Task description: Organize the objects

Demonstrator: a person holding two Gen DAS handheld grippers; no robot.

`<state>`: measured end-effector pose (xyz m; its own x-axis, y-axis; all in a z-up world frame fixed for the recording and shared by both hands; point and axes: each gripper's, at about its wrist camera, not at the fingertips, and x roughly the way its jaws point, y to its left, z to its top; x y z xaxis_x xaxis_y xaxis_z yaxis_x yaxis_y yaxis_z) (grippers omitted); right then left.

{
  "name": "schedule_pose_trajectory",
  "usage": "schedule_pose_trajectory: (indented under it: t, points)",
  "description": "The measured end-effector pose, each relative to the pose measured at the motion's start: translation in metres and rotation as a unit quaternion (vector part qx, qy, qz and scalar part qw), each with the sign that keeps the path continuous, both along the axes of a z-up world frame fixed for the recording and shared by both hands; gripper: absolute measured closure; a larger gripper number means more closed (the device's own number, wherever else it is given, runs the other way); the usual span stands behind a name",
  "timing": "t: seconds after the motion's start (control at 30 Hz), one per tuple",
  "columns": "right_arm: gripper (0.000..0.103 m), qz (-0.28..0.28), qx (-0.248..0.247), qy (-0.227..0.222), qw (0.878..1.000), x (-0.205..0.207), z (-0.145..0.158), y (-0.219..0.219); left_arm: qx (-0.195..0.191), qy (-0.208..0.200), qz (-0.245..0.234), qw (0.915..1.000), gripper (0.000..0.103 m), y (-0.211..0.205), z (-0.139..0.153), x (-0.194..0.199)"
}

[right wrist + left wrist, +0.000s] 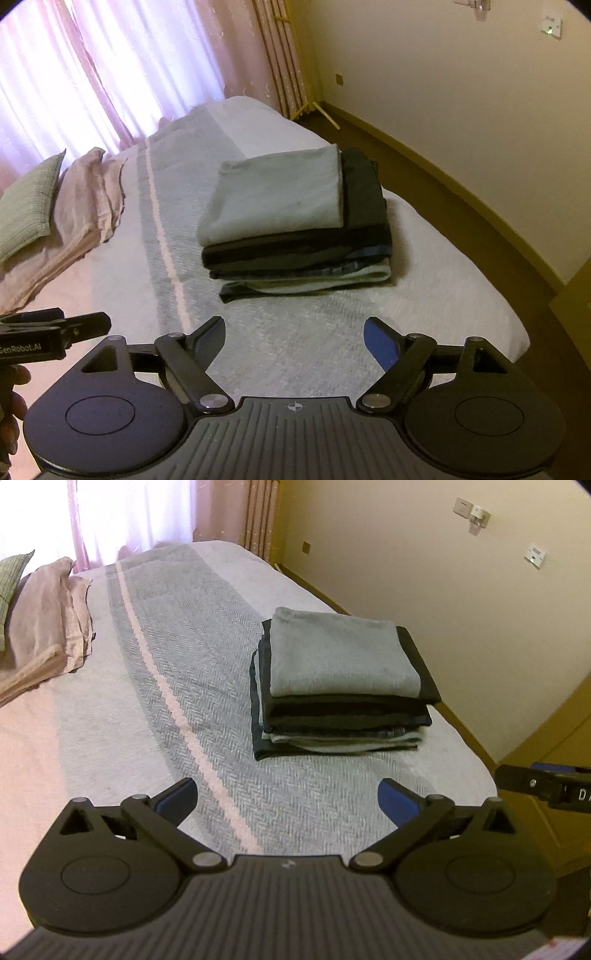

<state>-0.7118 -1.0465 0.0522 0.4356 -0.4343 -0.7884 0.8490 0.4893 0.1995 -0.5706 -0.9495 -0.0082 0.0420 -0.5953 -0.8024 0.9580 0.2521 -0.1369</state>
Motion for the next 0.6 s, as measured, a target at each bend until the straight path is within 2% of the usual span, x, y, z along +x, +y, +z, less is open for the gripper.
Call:
schedule_pose_trajectory:
  t: [0.2,0.6]
  points:
    - [0.023,-0.001,-0.001,0.000,1.000,0.003,0.009,0.018,0.000,-0.011,-0.005,0.9999,0.001,0.016,0.008,-0.002]
    - [0.023,0.022,-0.026,0.018,0.999,-0.001,0.023,0.001,-0.017,-0.011,0.015,0.9997,0.001,0.005,0.021,-0.022]
